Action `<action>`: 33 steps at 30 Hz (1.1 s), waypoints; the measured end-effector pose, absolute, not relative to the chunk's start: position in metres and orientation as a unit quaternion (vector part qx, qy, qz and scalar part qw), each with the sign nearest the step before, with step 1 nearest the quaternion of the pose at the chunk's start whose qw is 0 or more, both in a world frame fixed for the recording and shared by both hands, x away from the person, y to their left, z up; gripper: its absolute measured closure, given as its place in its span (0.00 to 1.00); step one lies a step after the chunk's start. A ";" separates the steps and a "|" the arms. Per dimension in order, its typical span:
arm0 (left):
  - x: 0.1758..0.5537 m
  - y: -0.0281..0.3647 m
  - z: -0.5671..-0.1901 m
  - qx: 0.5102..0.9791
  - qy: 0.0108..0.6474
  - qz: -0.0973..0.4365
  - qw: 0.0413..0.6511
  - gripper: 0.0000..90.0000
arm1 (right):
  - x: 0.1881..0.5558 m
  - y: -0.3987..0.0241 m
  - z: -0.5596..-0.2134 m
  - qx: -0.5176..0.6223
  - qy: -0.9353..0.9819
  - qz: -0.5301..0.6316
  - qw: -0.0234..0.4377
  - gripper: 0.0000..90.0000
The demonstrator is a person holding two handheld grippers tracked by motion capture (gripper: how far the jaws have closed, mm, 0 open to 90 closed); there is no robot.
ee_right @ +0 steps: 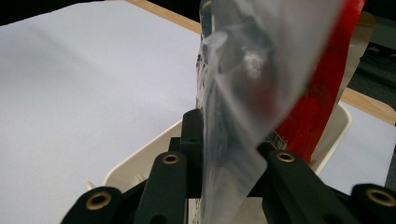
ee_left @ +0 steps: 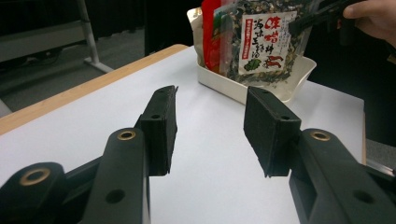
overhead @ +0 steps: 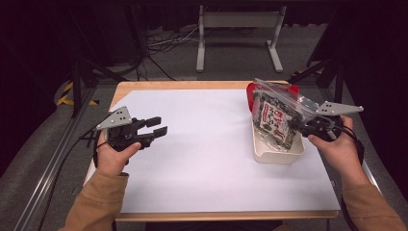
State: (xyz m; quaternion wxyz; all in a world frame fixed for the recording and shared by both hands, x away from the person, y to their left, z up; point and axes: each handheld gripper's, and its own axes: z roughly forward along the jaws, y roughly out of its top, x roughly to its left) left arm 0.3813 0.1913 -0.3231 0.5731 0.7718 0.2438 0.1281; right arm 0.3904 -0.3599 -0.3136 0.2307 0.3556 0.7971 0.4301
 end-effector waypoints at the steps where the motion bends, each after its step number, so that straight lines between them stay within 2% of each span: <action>1: 0.381 0.192 -0.323 0.773 0.243 0.128 0.572 0.61 | 0.390 -0.360 -0.314 0.357 0.796 0.430 0.231 0.84; 8: 0.379 0.194 -0.326 0.770 0.251 0.135 0.571 0.56 | 0.393 -0.366 -0.313 0.369 0.780 0.452 0.227 0.82; 10: 0.379 0.196 -0.328 0.769 0.256 0.137 0.570 0.54 | 0.393 -0.370 -0.313 0.380 0.771 0.462 0.219 0.73; 13: 0.376 0.199 -0.332 0.769 0.260 0.140 0.567 0.51 | 0.389 -0.376 -0.312 0.392 0.752 0.483 0.219 0.54; 16: 0.371 0.201 -0.335 0.770 0.262 0.143 0.564 0.49 | 0.381 -0.383 -0.310 0.398 0.739 0.492 0.232 0.42; 22: 0.361 0.205 -0.340 0.774 0.262 0.143 0.558 0.46 | 0.365 -0.392 -0.308 0.385 0.737 0.496 0.251 0.35; 33: 0.346 0.210 -0.359 0.774 0.268 0.134 0.558 0.42 | 0.336 -0.390 -0.311 0.359 0.758 0.485 0.246 0.34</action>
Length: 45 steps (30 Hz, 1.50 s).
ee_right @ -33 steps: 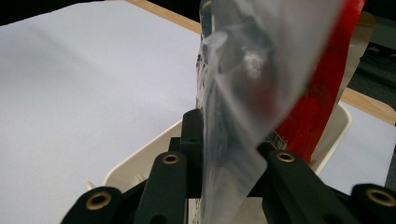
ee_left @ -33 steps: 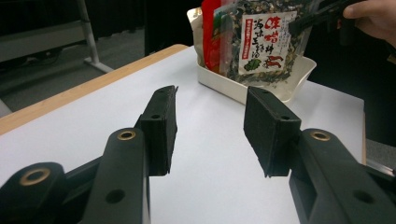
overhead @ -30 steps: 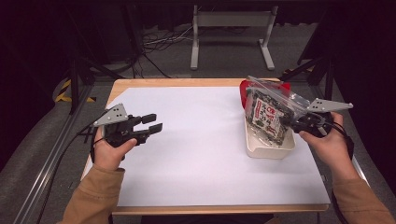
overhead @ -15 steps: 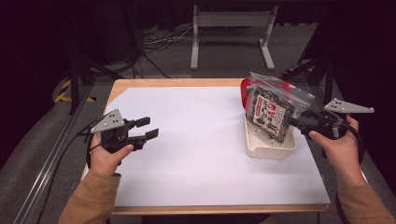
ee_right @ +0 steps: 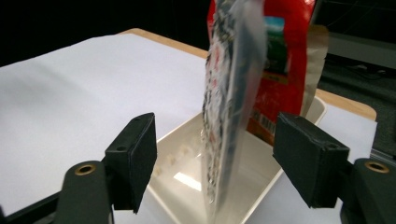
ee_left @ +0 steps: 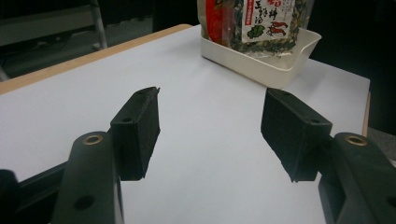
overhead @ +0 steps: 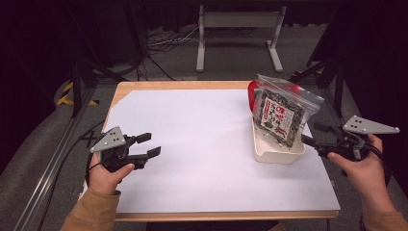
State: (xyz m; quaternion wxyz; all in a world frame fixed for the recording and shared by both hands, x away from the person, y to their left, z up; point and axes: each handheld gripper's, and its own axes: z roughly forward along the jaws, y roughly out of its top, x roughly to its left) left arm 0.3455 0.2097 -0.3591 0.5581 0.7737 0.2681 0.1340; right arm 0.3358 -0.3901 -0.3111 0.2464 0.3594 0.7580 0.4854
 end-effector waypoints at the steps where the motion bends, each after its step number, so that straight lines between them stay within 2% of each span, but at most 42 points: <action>1: 0.345 0.210 -0.360 0.773 0.268 0.136 0.559 0.40 | 0.333 -0.389 -0.313 0.357 0.760 0.486 0.243 0.34; 6: 0.343 0.213 -0.371 0.767 0.274 0.132 0.565 0.36 | 0.319 -0.381 -0.317 0.338 0.769 0.489 0.236 0.34; 17: 0.335 0.212 -0.381 0.767 0.268 0.130 0.567 0.34 | 0.309 -0.352 -0.334 0.277 0.789 0.505 0.215 0.33; 34: 0.327 0.210 -0.395 0.773 0.266 0.126 0.563 0.32 | 0.316 -0.317 -0.393 0.259 0.778 0.541 0.186 0.31; 45: 0.328 0.210 -0.400 0.775 0.265 0.121 0.561 0.32 | 0.319 -0.302 -0.416 0.247 0.774 0.548 0.197 0.33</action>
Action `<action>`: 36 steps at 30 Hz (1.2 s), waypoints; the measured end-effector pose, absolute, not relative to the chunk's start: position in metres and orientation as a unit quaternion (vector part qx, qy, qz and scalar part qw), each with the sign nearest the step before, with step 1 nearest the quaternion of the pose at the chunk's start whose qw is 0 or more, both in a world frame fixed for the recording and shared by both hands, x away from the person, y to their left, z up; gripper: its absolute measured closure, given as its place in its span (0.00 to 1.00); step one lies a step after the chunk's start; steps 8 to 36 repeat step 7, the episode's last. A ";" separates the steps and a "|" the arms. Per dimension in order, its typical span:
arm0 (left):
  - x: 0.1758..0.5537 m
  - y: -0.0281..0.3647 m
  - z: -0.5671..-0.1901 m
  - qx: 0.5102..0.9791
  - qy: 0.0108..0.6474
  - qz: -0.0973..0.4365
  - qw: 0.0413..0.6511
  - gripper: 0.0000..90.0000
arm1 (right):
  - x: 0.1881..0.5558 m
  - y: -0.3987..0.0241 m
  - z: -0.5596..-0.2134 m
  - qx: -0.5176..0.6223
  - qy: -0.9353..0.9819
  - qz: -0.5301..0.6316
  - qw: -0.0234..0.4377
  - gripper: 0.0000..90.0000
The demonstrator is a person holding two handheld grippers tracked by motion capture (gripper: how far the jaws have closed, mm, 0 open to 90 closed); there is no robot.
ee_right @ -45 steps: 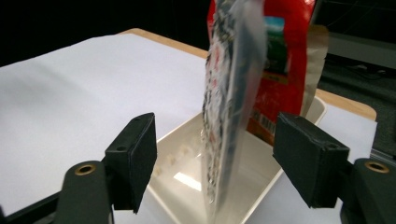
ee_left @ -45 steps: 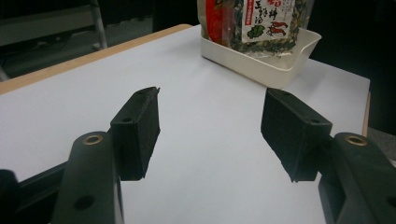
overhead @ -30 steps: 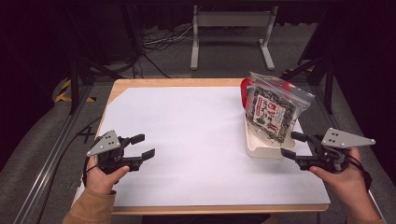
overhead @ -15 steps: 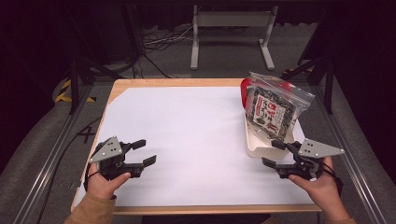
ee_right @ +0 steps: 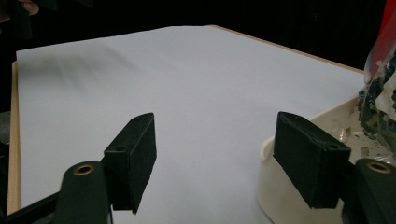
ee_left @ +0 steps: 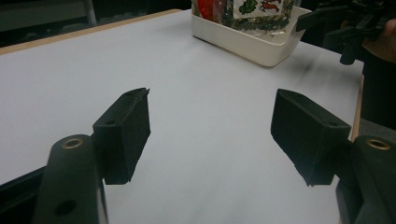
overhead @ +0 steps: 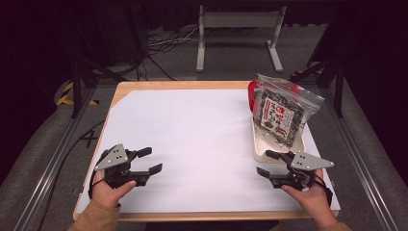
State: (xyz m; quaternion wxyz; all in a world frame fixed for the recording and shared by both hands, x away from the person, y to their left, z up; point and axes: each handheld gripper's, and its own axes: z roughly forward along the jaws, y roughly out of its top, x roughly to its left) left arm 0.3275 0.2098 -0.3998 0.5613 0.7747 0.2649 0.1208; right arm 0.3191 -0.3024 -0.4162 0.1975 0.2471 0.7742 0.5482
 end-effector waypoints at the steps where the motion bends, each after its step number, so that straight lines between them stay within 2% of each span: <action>1: 0.328 0.210 -0.400 0.776 0.264 0.122 0.559 0.32 | 0.319 -0.302 -0.416 0.247 0.774 0.548 0.197 0.33; 36: 0.328 0.210 -0.401 0.775 0.268 0.125 0.559 0.31 | 0.318 -0.303 -0.417 0.250 0.773 0.550 0.196 0.32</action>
